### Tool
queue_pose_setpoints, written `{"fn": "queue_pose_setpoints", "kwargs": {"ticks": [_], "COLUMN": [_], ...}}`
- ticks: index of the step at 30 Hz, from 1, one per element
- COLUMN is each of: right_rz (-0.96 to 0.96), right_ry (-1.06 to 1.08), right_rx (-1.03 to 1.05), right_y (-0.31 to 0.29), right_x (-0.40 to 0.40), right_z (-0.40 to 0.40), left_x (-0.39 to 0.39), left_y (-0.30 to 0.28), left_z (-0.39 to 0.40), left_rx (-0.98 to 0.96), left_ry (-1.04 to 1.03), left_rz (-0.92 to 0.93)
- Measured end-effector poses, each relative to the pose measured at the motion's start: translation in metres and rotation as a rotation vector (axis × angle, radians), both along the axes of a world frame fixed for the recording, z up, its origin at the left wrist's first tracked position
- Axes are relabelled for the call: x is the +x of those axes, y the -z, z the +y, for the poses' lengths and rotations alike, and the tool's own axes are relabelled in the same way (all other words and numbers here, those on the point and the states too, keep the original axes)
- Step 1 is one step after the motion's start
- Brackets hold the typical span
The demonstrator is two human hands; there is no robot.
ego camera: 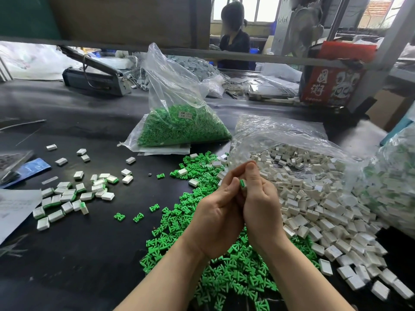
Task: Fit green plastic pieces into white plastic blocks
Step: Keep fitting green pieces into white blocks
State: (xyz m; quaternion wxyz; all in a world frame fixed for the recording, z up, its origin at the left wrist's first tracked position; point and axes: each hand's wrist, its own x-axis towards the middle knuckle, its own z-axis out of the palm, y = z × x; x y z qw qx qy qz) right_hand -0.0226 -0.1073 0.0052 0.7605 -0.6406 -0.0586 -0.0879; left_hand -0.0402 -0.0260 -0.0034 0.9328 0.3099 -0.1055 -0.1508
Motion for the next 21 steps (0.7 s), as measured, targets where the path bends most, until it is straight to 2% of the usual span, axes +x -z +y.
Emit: {"fn": "queue_pose_setpoints", "kwargs": {"ticks": [9,12,17,21], "right_rz": [0.003,-0.006,-0.034,-0.064], "right_ry": [-0.072,-0.061,-0.124,-0.127], "right_rx": [0.095,0.040,-0.013,-0.054], "right_y": [-0.005,-0.006,-0.003,-0.004], "right_x": [-0.003,-0.004,0.000,0.000], "right_z": [-0.003,-0.004,-0.010,-0.010], "left_x": [0.002,0.004,0.009,0.011], "left_y": [0.000,0.000,0.001,-0.002], "left_z": [0.000,0.004,0.007,0.012], "left_rx": [0.001,0.118,0.305,0.321], "left_ry": [0.023,-0.008,-0.197,-0.249], "left_rz": [-0.010,-0.097,-0.237,-0.258]}}
